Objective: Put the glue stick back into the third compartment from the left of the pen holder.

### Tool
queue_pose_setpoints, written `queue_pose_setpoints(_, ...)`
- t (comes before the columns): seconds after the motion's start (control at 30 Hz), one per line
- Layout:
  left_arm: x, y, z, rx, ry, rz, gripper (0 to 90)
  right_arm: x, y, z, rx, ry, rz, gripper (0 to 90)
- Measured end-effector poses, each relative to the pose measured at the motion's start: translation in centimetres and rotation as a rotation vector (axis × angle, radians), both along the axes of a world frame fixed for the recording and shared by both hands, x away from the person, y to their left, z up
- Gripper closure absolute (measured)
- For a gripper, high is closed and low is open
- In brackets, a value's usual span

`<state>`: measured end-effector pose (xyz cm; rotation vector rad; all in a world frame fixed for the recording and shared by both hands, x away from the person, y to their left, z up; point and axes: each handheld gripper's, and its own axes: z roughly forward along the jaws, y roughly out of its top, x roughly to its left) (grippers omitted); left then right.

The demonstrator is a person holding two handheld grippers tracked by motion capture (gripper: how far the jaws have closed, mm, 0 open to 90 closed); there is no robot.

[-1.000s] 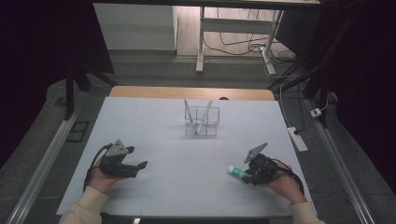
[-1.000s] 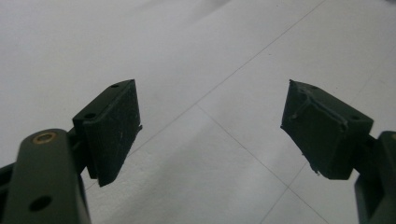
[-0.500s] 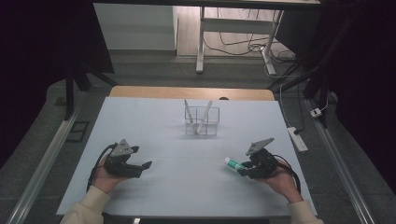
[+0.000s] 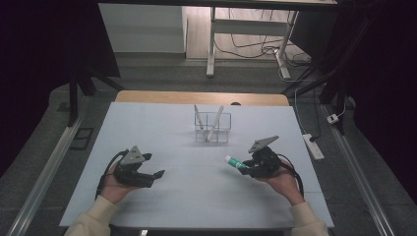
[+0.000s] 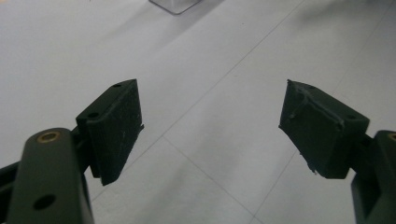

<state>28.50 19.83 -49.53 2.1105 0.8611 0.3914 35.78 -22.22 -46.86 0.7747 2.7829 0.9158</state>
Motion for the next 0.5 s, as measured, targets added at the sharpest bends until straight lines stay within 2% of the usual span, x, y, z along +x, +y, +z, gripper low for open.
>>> queue_pose_setpoints(0.5, 0.4, -1.9, 0.3, 0.023, -0.001, -0.047, 21.0, 1.1, 3.7, 0.5, 0.034, 0.003, 0.042, 64.6)
